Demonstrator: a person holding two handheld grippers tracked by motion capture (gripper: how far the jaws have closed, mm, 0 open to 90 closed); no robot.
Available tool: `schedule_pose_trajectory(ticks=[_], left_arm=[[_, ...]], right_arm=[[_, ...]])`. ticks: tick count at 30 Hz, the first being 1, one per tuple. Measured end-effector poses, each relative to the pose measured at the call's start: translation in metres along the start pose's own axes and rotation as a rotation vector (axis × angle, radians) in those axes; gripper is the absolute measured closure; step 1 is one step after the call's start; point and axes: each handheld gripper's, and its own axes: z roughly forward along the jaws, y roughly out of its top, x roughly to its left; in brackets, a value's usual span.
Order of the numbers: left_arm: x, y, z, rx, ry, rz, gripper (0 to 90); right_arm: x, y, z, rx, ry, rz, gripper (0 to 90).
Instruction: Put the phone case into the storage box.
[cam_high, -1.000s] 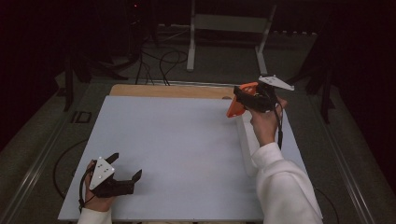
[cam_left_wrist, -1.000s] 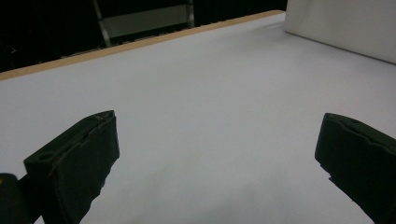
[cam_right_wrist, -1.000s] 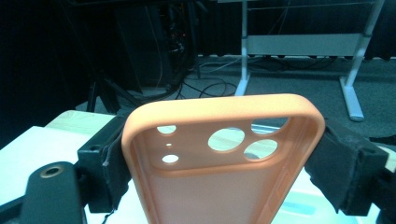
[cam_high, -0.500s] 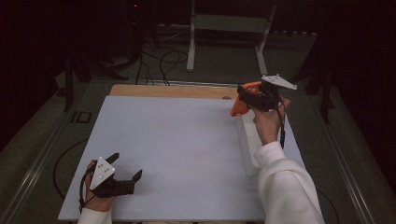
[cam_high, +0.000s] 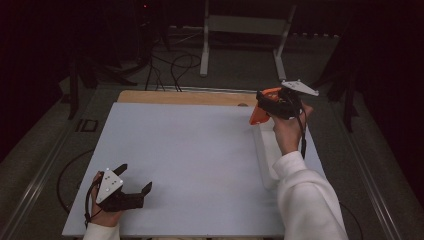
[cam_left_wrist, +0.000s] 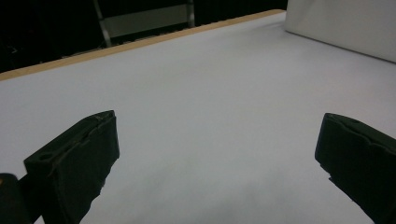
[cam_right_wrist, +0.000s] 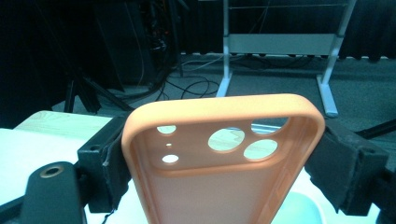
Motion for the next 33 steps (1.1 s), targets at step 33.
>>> schedule_pose_trajectory(ticks=[33], left_arm=[[0.0, 0.0, -0.001, -0.004, 0.006, 0.003, 0.5]], right_arm=[[-0.018, -0.002, 0.003, 0.003, -0.084, 0.037, 16.5]])
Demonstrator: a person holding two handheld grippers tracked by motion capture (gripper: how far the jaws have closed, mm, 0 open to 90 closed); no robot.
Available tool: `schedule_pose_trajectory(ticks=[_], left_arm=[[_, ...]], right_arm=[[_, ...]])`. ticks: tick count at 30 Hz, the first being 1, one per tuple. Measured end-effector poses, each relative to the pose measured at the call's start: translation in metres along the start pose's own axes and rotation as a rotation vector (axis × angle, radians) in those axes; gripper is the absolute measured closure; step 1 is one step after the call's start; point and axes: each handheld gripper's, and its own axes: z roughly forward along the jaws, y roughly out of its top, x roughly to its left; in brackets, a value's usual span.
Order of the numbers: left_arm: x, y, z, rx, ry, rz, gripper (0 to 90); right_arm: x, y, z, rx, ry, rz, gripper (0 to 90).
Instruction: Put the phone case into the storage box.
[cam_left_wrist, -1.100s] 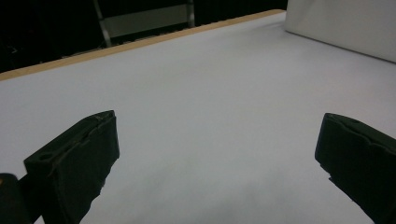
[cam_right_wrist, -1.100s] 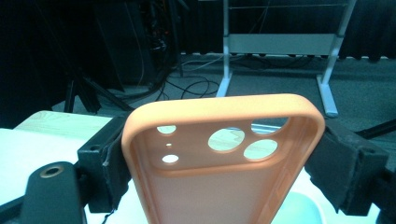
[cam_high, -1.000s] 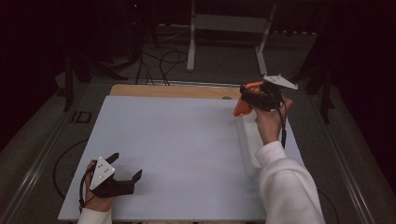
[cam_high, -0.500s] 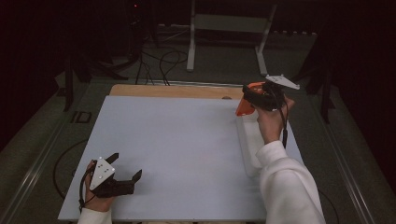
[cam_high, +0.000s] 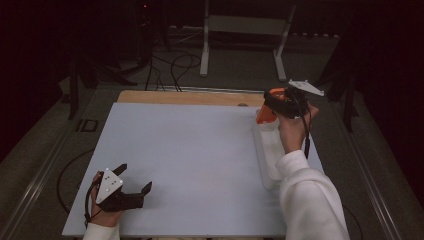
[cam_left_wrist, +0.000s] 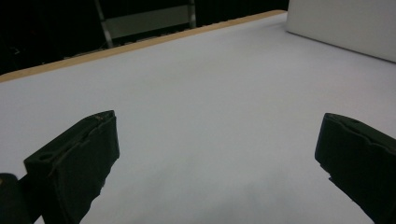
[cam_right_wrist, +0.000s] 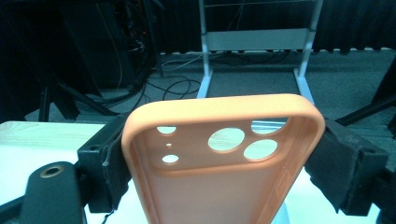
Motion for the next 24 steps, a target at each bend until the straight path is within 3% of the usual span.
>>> schedule_pose_trajectory(ticks=[24], left_arm=[[-0.0004, 0.0, -0.0001, -0.002, 0.001, -0.002, 0.5]], right_arm=[[-0.0072, -0.0033, 0.0089, 0.013, -0.055, 0.012, 16.4]])
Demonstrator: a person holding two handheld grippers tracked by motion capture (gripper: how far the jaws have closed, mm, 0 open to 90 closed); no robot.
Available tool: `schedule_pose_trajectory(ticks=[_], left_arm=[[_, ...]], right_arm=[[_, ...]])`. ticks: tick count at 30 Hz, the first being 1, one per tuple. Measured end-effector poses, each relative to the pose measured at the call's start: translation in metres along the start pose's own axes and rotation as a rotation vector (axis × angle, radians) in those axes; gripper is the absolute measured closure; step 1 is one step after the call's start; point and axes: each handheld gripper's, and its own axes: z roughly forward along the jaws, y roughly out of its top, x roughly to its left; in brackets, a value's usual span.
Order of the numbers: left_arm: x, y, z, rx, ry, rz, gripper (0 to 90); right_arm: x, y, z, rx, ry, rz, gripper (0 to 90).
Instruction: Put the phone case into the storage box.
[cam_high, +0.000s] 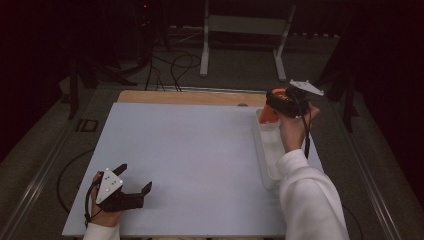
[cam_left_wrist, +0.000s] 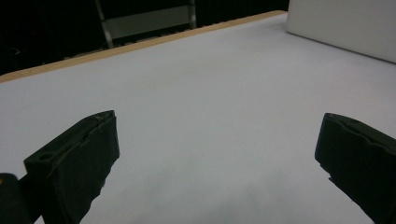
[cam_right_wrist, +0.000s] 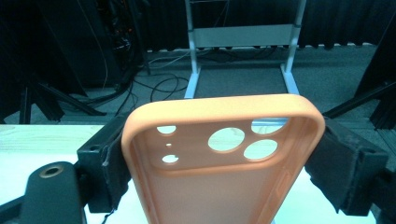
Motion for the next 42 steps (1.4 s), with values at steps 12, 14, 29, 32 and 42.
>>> schedule_pose_trajectory(ticks=[12, 14, 29, 32, 42], left_arm=[[0.0, 0.0, -0.001, -0.007, 0.003, -0.002, 0.4], [0.0, 0.0, -0.001, -0.006, 0.003, -0.001, 0.5], [0.0, 0.0, -0.001, -0.01, 0.003, -0.003, 0.5], [0.0, 0.001, -0.001, -0.01, 0.005, 0.0, 0.4], [0.001, 0.001, -0.001, -0.01, 0.005, -0.001, 0.5]], right_arm=[[-0.003, -0.003, 0.004, 0.007, -0.014, 0.004, 16.4], [-0.003, -0.004, 0.005, 0.009, -0.018, 0.005, 16.4], [-0.006, -0.015, 0.014, 0.034, -0.037, 0.006, 16.4], [-0.007, -0.018, 0.016, 0.04, -0.036, 0.007, 16.4], [-0.007, -0.028, 0.023, 0.063, -0.041, 0.013, 16.4]])
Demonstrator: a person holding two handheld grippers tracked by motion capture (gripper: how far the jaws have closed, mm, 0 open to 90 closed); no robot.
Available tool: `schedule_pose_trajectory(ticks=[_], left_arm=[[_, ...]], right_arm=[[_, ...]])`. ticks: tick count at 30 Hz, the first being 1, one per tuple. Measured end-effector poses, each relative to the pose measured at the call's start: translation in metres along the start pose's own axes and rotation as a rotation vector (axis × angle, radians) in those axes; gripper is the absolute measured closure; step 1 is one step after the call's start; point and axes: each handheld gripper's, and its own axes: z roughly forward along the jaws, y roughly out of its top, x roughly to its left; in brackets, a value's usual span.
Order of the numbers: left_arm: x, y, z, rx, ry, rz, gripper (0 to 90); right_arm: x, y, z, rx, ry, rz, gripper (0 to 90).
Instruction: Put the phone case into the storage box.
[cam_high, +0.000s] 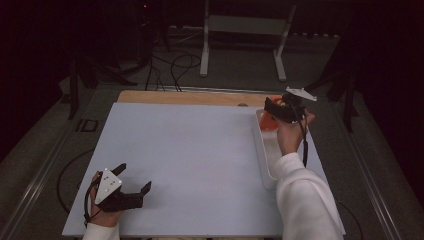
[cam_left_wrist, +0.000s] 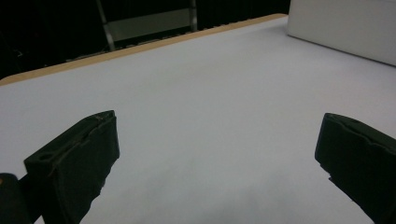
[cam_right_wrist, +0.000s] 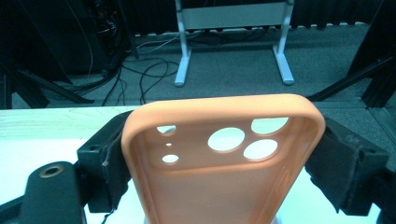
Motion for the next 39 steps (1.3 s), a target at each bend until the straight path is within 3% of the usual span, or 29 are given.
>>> schedule_pose_trajectory(ticks=[39], left_arm=[[0.001, 0.0, 0.0, 0.0, -0.001, -0.002, 0.5]], right_arm=[[0.004, -0.02, 0.022, 0.111, -0.047, -0.023, 16.0]])
